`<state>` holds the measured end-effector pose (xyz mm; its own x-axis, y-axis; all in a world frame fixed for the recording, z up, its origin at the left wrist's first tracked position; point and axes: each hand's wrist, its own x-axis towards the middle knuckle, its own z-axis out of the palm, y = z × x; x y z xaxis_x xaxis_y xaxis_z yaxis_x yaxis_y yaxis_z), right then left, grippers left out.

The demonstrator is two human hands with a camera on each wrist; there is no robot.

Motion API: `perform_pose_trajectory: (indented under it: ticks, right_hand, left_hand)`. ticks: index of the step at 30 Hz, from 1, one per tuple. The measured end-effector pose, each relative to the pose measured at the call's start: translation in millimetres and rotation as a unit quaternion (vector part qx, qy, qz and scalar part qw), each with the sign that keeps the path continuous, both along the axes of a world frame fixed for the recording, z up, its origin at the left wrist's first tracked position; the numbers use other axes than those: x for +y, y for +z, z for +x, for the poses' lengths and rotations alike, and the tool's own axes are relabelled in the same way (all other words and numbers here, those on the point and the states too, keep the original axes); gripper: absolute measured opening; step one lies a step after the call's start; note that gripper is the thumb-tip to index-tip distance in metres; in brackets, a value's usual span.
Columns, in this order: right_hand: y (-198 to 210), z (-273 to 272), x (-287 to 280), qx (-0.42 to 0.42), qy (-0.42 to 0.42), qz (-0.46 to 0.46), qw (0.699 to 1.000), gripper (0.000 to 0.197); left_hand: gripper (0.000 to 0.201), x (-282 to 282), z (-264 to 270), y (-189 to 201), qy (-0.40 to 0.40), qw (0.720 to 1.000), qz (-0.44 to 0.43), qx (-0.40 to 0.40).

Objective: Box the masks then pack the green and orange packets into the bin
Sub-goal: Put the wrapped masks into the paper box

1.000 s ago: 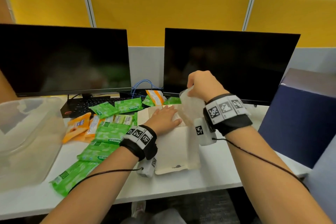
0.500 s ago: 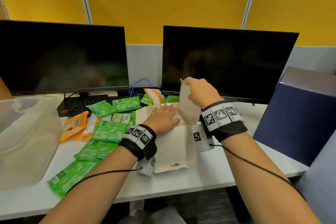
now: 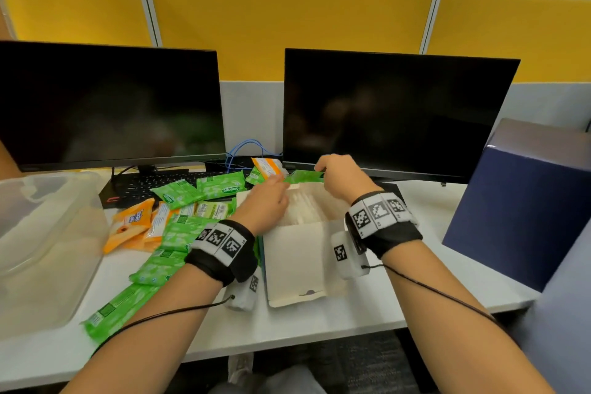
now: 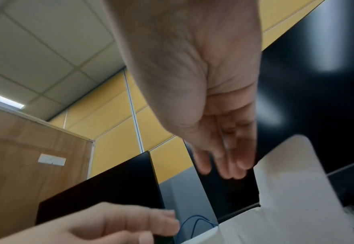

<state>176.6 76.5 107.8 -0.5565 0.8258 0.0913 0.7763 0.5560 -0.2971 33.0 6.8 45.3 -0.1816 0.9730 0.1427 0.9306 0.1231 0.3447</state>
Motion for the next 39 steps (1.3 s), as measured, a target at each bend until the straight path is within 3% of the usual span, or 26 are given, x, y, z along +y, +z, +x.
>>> perform_pose_trajectory:
  ticks: [3,6,10,12,14,16,18,20,22,25,27,29,32,36,39]
  right_hand:
    - [0.6,-0.4,-4.3,-0.087,0.05,-0.066,0.993,0.035]
    - [-19.4,-0.7,-1.4,-0.162,0.031,-0.088,0.982,0.035]
    - [-24.0,-0.3,-5.5,-0.084,0.067,-0.043,0.993,0.043]
    - [-24.5,-3.7,-10.2,-0.111,0.095,-0.07,0.987,0.042]
    - [-27.3,-4.3,-10.2,-0.13,0.082,-0.076,0.985,0.043]
    - [-29.6,-0.9,-4.4,-0.069,0.076,-0.082,0.991,0.045]
    - [-32.5,3.1,-1.7,-0.034,0.094,-0.097,0.99,0.048]
    - [-35.2,3.9,-4.0,-0.057,0.136,-0.132,0.98,0.049]
    - [-36.5,3.8,-4.4,0.007,0.151,-0.134,0.979,0.05]
    - [-36.9,9.4,4.9,0.09,0.02,0.02,0.996,0.051]
    - [-42.9,17.8,12.2,0.091,-0.06,0.013,0.994,0.058]
    - [-49.5,24.4,16.1,0.123,-0.067,-0.065,0.988,0.059]
    - [-55.0,35.7,25.9,0.132,-0.103,-0.017,0.986,0.05]
    - [-47.7,42.8,29.5,0.028,-0.187,0.058,0.98,0.044]
    - [-37.1,24.8,18.1,0.041,-0.143,0.145,0.978,0.051]
  left_hand:
    - [0.045,-8.3,-10.7,-0.8,0.029,0.999,-0.03,0.0]
    - [0.045,-17.2,-9.8,-2.8,0.006,0.998,-0.06,-0.013]
    - [0.047,-18.2,-2.7,-2.4,-0.025,0.992,-0.122,0.021]
    - [0.048,-14.9,3.1,0.6,-0.034,0.987,-0.157,0.028]
    - [0.048,-10.7,4.1,3.0,-0.025,0.992,-0.124,0.017]
    - [0.046,-8.7,-2.8,2.6,0.01,0.999,-0.043,0.013]
    - [0.042,-10.4,-9.5,0.0,0.027,0.999,-0.017,0.012]
    - [0.042,-15.3,-9.7,-3.8,0.01,0.998,-0.037,-0.044]
    - [0.044,-19.4,-10.3,-8.8,0.012,0.995,-0.008,-0.097]
    - [0.046,-23.0,-22.4,-11.4,0.114,0.98,0.077,-0.143]
    - [0.047,-31.6,-38.4,-12.6,0.172,0.967,0.07,-0.172]
    - [0.047,-45.8,-57.5,-12.3,0.187,0.97,0.013,-0.156]
    - [0.054,-74.6,-83.9,-7.3,0.223,0.962,-0.146,-0.066]
    - [0.061,-112.0,-116.5,-8.0,0.273,0.891,-0.356,0.074]
    - [0.063,-130.4,-126.5,-13.2,0.286,0.856,-0.426,0.065]
